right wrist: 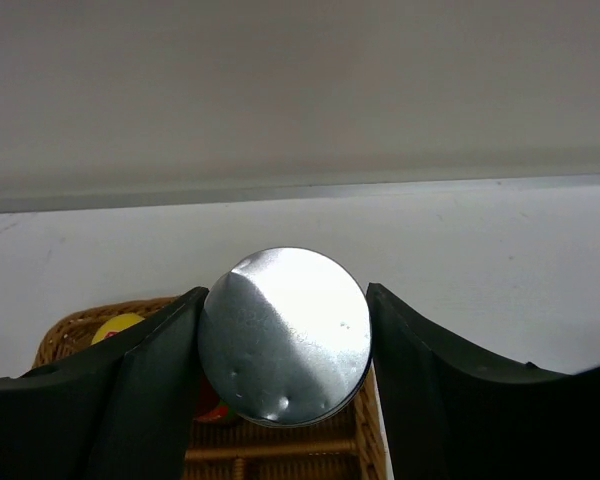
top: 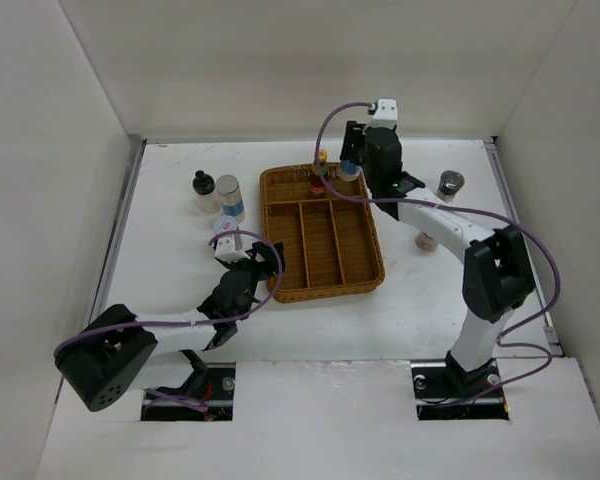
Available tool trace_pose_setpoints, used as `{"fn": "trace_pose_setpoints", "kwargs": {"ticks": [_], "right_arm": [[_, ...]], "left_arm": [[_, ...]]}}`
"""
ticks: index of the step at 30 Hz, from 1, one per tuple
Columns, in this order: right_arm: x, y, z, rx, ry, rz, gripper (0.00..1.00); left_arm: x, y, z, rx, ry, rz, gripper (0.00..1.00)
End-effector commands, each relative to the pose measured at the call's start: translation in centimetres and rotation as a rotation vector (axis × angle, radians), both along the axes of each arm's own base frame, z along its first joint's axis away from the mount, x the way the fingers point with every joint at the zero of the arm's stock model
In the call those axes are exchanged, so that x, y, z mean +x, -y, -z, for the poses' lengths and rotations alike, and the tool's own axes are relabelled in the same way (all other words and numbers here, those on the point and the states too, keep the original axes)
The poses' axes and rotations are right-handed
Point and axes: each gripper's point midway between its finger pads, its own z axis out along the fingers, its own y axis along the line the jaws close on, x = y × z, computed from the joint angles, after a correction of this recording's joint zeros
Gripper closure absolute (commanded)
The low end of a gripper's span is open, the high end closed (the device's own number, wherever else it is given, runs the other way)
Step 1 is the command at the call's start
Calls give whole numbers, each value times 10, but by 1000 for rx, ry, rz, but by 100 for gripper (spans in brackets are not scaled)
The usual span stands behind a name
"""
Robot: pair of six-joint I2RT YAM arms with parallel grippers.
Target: Organize the condiment bottles
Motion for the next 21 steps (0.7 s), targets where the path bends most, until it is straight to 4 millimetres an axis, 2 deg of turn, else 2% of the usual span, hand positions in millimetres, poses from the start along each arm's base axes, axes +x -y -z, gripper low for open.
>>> {"fn": "trace_pose_setpoints", "kwargs": {"ticks": [1,6,9,13,17,21], "right_arm": [[16,-20,-32,56,110,-18,54],[25,-36,0,44,61,-31,54],[27,-37,23,27,27,-24,53],[26,-35,42,14,1,-16,51],[24,-34,55,6,-19,-17,37],[20,-32,53,24,-20,-14,28]], "left_arm": [[1,1,-17,-56,45,-1,27],[0,1,-19,-59,49,2,27],[0,1,-17,-56,45,3,27],[2,1,-17,-54,43,2,27],[2,1,-18,-57,46,2,27],[2,0,-18,-57,46,0,27]]}}
